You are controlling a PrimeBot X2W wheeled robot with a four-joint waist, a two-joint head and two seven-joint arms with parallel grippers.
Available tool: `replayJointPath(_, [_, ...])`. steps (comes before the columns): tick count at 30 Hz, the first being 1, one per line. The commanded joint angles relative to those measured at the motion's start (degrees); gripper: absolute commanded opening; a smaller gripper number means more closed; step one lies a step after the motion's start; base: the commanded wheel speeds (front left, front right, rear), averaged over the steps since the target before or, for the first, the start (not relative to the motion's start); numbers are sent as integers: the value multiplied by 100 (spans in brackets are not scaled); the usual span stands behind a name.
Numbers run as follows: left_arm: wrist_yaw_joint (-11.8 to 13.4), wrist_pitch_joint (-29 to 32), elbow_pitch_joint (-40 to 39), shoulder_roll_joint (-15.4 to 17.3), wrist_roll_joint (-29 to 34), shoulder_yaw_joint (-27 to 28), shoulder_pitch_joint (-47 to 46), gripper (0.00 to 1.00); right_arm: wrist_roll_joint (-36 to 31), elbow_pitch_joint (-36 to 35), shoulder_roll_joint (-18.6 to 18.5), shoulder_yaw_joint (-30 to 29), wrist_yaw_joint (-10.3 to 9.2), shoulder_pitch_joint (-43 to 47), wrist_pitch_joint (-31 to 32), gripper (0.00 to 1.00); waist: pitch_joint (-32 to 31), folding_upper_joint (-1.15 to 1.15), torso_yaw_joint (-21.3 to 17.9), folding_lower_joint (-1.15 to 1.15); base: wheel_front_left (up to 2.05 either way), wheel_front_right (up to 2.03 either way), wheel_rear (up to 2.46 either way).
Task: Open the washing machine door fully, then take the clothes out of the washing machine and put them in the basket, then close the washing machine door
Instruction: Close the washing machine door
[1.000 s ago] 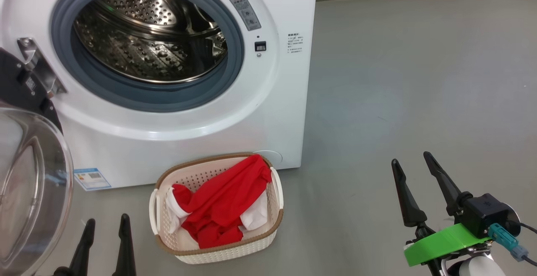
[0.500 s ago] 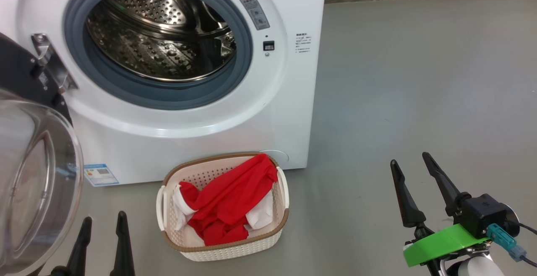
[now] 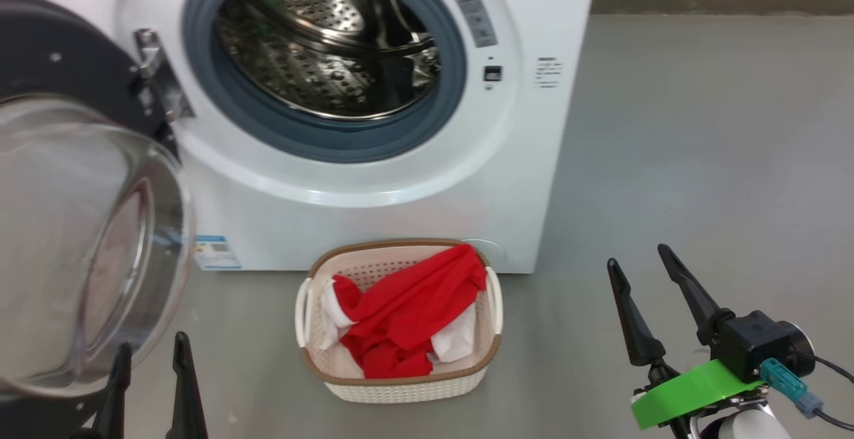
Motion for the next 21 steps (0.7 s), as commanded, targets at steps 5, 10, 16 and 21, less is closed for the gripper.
replayJointPath(5, [77,66,-319,96,70,158,-31,100,-16,-155,-6,253,28,-111,-36,100,-51,0,598,0,0,0,0])
replayJointPath(10, [127,137,-463,129,102,142,18,100,-23,-174,-6,377,28,-117,-36,100,-90,0,1002,0,0,0,0])
replayJointPath(16, [186,187,-645,189,131,168,60,100,20,-199,-6,492,28,-119,-36,100,-149,0,1454,0,0,0,0])
replayJointPath(21, [233,255,-769,217,162,163,102,100,72,-222,-6,590,28,-130,-36,100,-180,0,1729,0,0,0,0])
